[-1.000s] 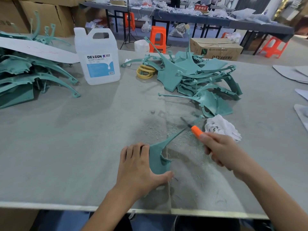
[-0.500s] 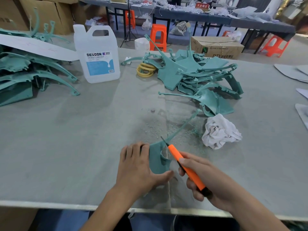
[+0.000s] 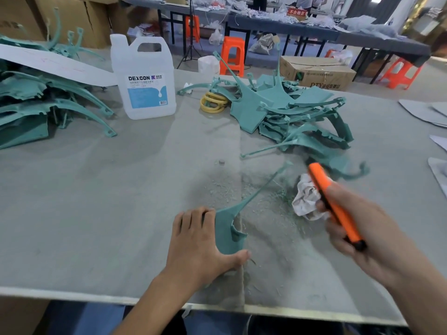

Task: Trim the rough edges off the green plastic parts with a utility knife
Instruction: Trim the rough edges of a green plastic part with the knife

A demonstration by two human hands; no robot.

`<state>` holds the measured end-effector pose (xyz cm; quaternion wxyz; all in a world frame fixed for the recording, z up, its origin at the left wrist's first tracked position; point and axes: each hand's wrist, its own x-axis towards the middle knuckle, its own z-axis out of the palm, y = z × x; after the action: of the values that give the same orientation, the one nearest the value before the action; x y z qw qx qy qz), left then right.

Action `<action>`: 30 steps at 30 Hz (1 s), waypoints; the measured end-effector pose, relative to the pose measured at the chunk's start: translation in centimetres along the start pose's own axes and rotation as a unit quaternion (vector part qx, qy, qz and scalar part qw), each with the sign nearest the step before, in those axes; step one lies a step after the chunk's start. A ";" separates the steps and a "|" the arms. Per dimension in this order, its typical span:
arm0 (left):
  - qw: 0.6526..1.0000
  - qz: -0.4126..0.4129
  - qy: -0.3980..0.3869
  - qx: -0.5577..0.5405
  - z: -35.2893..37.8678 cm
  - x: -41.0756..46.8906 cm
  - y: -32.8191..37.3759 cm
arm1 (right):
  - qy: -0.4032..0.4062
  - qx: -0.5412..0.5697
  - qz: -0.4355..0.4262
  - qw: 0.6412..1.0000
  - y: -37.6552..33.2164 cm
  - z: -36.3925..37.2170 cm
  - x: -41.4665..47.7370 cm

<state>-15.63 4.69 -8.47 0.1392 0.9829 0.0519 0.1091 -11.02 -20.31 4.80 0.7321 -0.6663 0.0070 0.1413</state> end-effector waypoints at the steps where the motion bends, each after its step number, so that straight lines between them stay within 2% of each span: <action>1: 1.000 0.001 0.003 -0.001 0.0 0.0 0.0 | -0.051 -0.029 0.017 0.998 0.9 0.4 -0.7; 3: 1.000 0.000 0.007 -0.004 0.0 0.0 -0.1 | -0.106 -0.100 0.036 0.989 3.3 1.2 -1.4; 7: 1.000 0.002 0.001 -0.003 0.0 0.0 -0.1 | -0.108 -0.260 0.024 0.959 6.9 2.1 -0.8; 10: 1.000 0.004 0.013 -0.011 0.1 0.0 -0.1 | -0.132 -0.338 -0.021 0.931 7.8 1.9 0.3; 12: 1.000 0.002 0.011 -0.012 0.0 -0.1 -0.1 | -0.120 -0.384 -0.063 0.913 7.8 1.2 1.1; 16: 1.000 0.004 -0.001 -0.005 0.0 -0.1 -0.1 | -0.012 -0.410 -0.131 0.903 6.5 -0.8 3.0; 19: 1.000 0.008 0.001 -0.009 -0.1 -0.1 -0.1 | 0.020 -0.412 -0.172 0.895 6.0 -1.0 3.3; 22: 1.000 0.008 -0.002 -0.010 -0.1 0.0 -0.1 | -0.032 -0.415 -0.167 0.894 6.6 0.3 2.9; 25: 1.000 0.009 0.004 -0.006 0.0 -0.1 -0.1 | -0.125 -0.463 -0.137 0.867 7.4 0.6 2.4; 27: 1.000 0.003 -0.001 -0.007 -0.2 -0.1 -0.1 | -0.107 -0.490 -0.126 0.856 7.0 -0.5 3.0; 30: 1.000 -0.001 -0.012 -0.005 -0.2 -0.1 -0.1 | -0.044 -0.491 -0.127 0.861 6.1 -2.2 3.7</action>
<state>-15.73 4.80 -8.32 0.1452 0.9833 0.0511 0.0975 -8.40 -21.26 -2.10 0.3217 -0.9276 -0.1799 0.0610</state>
